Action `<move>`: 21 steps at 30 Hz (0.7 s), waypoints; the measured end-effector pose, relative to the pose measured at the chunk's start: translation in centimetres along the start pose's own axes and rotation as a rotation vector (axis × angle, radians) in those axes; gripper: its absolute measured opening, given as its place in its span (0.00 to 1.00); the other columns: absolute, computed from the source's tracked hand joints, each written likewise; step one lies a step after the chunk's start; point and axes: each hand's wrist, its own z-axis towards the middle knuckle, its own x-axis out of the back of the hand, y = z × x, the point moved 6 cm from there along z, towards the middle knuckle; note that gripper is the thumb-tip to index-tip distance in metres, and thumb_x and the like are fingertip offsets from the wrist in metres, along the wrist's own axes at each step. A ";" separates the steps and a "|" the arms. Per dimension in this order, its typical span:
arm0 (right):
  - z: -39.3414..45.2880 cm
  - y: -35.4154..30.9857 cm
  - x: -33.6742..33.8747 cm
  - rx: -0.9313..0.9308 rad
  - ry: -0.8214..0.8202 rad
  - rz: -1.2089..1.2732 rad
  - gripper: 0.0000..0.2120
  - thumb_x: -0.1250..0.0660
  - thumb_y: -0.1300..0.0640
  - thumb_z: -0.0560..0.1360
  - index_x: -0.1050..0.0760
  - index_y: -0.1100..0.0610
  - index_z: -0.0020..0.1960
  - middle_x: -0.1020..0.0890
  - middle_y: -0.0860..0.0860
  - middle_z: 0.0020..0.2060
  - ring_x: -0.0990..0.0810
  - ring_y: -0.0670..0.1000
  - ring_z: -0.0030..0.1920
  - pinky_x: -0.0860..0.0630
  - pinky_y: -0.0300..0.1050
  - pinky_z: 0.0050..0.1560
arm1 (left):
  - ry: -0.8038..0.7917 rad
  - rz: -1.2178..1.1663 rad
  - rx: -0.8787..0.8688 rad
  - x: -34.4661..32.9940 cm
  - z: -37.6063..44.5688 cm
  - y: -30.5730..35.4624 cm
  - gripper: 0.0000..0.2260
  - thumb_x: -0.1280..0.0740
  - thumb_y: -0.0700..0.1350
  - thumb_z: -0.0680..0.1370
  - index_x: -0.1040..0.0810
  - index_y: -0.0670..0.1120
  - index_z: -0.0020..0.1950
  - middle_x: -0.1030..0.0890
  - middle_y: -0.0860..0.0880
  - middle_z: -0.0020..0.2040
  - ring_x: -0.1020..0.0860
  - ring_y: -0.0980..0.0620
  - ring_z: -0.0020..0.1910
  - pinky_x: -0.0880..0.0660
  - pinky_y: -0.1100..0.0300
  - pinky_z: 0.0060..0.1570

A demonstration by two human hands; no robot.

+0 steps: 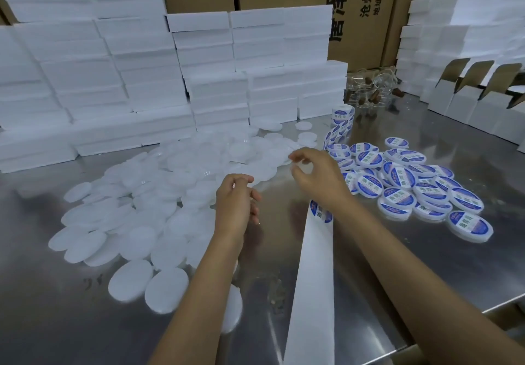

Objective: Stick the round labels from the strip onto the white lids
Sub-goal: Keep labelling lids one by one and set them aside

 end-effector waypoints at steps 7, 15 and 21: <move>5.0 1.3 -3.7 -0.167 -0.101 -0.110 0.23 0.29 0.50 0.76 0.27 0.54 0.68 0.22 0.53 0.63 0.26 0.55 0.64 0.30 0.46 0.59 | 0.036 -0.072 0.012 0.8 0.4 0.0 0.10 0.45 0.40 0.83 0.23 0.46 0.52 0.23 0.47 0.31 0.30 0.56 0.20 0.32 0.64 0.20; 5.3 1.5 -5.2 -0.104 -0.035 -0.215 0.18 0.27 0.51 0.73 0.25 0.53 0.61 0.19 0.50 0.50 0.24 0.54 0.56 0.27 0.47 0.50 | 0.043 -0.071 0.012 0.8 0.5 0.1 0.11 0.45 0.40 0.83 0.23 0.48 0.49 0.22 0.49 0.30 0.30 0.57 0.19 0.31 0.65 0.19; 4.3 1.8 -5.5 -0.097 -0.221 -0.289 0.27 0.28 0.47 0.74 0.30 0.52 0.70 0.21 0.51 0.59 0.30 0.54 0.64 0.31 0.51 0.61 | 0.039 -0.048 0.017 0.6 0.6 -0.1 0.11 0.43 0.40 0.83 0.23 0.49 0.48 0.22 0.47 0.32 0.29 0.57 0.19 0.30 0.65 0.20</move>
